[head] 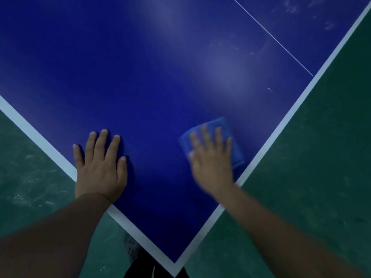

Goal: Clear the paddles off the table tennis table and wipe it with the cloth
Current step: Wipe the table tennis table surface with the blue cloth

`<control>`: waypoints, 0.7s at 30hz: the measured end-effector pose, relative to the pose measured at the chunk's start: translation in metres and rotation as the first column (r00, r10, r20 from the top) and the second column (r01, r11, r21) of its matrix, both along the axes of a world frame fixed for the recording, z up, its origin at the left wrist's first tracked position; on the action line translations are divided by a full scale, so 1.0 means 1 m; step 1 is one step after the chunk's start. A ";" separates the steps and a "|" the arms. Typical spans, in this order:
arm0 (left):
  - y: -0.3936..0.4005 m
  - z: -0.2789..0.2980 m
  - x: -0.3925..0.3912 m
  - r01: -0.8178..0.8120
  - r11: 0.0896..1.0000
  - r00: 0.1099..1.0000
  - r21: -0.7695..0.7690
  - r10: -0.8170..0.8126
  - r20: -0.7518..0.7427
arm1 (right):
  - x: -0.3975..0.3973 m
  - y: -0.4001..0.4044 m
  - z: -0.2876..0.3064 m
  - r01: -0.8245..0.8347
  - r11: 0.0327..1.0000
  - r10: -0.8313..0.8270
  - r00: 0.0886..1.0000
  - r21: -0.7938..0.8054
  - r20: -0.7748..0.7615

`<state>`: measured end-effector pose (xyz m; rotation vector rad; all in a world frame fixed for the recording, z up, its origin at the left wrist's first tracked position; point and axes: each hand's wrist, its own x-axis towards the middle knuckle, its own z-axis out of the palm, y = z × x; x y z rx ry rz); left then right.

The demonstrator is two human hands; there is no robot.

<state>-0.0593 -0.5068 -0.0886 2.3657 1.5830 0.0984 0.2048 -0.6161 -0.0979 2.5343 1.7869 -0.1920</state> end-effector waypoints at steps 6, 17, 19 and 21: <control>0.000 -0.002 0.000 0.009 1.000 1.000 0.027 -0.010 0.016 | 0.020 -0.053 0.005 -0.354 0.935 0.353 0.934 -0.020 -0.050; -0.004 0.001 0.006 -0.051 0.999 0.999 0.009 0.052 -0.008 | 0.160 0.014 0.012 0.213 0.975 -0.214 0.977 -0.061 -0.008; -0.010 0.005 0.025 -0.116 0.993 0.993 0.010 0.116 0.037 | 0.173 0.026 0.015 0.224 0.972 -0.225 0.974 -0.065 -0.020; -0.016 0.008 0.058 -0.130 0.991 0.989 0.021 0.128 0.074 | 0.185 0.037 0.016 0.193 0.978 -0.196 0.980 -0.074 -0.029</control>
